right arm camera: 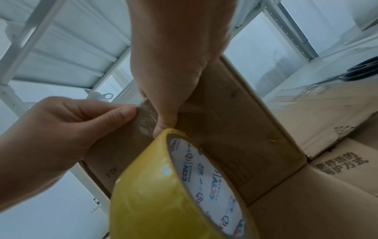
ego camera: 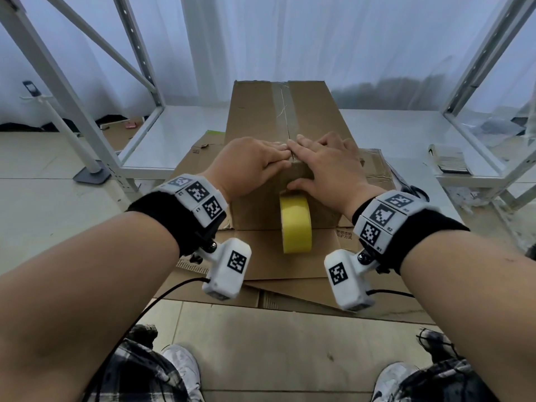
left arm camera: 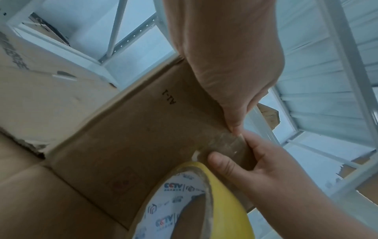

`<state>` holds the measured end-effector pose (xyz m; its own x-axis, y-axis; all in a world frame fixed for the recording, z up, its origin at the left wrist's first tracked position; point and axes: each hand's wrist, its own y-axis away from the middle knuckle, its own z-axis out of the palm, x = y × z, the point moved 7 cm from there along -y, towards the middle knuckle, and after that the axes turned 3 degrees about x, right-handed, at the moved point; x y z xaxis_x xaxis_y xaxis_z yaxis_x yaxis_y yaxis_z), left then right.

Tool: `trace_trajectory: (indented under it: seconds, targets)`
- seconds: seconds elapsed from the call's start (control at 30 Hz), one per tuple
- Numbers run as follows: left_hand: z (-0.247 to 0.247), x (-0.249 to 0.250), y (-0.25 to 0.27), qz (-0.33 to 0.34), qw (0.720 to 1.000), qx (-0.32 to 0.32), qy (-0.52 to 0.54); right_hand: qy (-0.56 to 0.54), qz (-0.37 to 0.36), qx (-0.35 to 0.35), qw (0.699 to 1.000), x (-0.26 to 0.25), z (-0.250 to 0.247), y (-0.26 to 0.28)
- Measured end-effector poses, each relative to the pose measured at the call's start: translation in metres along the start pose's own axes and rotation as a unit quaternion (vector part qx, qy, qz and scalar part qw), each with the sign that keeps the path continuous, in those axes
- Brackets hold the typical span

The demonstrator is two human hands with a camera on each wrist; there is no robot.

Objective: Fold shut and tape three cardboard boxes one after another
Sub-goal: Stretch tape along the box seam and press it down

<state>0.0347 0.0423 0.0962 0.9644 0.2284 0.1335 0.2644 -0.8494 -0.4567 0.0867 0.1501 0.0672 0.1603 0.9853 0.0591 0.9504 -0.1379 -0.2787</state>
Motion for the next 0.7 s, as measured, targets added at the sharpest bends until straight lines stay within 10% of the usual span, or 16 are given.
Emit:
trace_trajectory:
  seconds: [0.37,0.5,0.7]
  targets:
    - [0.004,-0.029,0.012,-0.144,0.982,-0.069,-0.102,-0.036,-0.007,0.028,0.999,-0.004,-0.011,0.005]
    - [0.001,-0.057,0.029,-0.336,0.931,-0.116,-0.077,-0.095,0.173,0.009,0.98,0.045,-0.012,0.015]
    - [0.0,-0.05,0.018,-0.332,0.938,-0.097,-0.02,-0.252,0.203,-0.011,0.946,0.05,-0.001,0.021]
